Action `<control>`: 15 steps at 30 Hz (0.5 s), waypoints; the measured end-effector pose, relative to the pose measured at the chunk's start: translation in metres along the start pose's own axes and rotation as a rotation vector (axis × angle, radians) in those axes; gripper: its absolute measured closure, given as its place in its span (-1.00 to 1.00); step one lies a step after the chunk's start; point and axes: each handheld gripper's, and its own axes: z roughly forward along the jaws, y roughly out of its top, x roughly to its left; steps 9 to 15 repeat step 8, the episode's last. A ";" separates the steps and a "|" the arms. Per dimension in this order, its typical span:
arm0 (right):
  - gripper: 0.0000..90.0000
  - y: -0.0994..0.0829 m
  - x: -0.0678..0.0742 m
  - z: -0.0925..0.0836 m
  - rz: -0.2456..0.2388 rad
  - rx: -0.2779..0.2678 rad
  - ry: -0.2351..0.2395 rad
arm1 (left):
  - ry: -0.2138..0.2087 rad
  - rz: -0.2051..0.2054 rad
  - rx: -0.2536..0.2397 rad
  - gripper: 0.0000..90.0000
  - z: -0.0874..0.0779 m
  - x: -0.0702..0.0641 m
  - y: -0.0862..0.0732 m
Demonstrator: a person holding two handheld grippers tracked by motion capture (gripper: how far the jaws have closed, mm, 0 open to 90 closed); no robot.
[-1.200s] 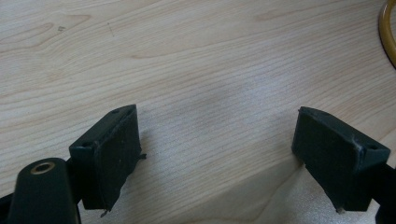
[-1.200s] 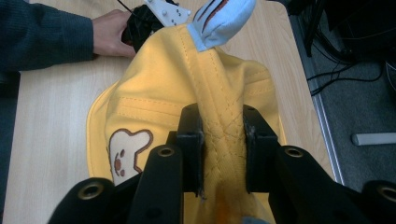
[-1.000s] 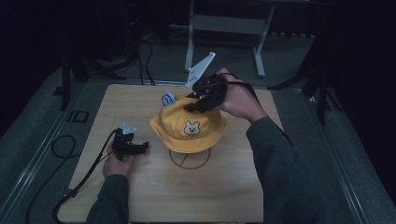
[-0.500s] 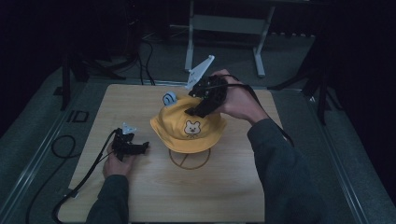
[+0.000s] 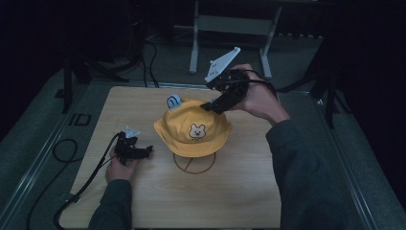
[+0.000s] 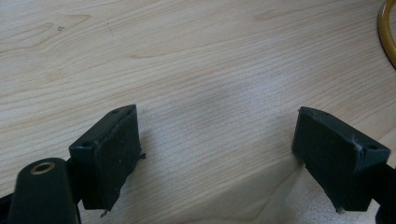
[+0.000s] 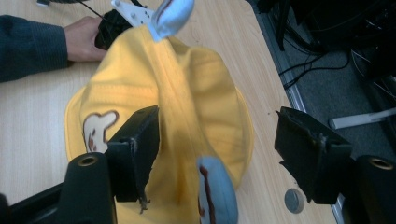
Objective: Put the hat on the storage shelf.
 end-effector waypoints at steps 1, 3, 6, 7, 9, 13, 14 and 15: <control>-0.33 -0.002 -0.001 -0.001 0.003 -0.002 0.001 | 0.000 0.000 0.000 -0.66 0.000 0.000 0.000; -0.34 -0.010 -0.005 -0.003 0.029 -0.002 0.008 | 0.000 0.001 0.000 -0.66 0.000 0.000 0.000; -0.35 -0.020 -0.009 -0.004 0.045 -0.007 0.015 | 0.000 0.001 0.001 -0.66 0.000 0.000 0.000; -0.36 -0.023 -0.009 -0.005 0.056 -0.003 0.019 | 0.000 0.001 0.001 -0.66 0.000 0.000 0.000; -0.38 -0.026 -0.009 -0.006 0.057 0.002 0.019 | 0.000 0.001 0.001 -0.66 0.000 0.000 0.000; -0.38 -0.026 -0.009 -0.006 0.057 0.002 0.019 | 0.000 0.001 0.001 -0.66 0.000 0.000 0.000; -0.38 -0.026 -0.009 -0.006 0.057 0.002 0.019 | 0.000 0.001 0.001 -0.66 0.000 0.000 0.000; -0.38 -0.026 -0.009 -0.006 0.057 0.002 0.019 | 0.000 0.001 0.001 -0.66 0.000 0.000 0.000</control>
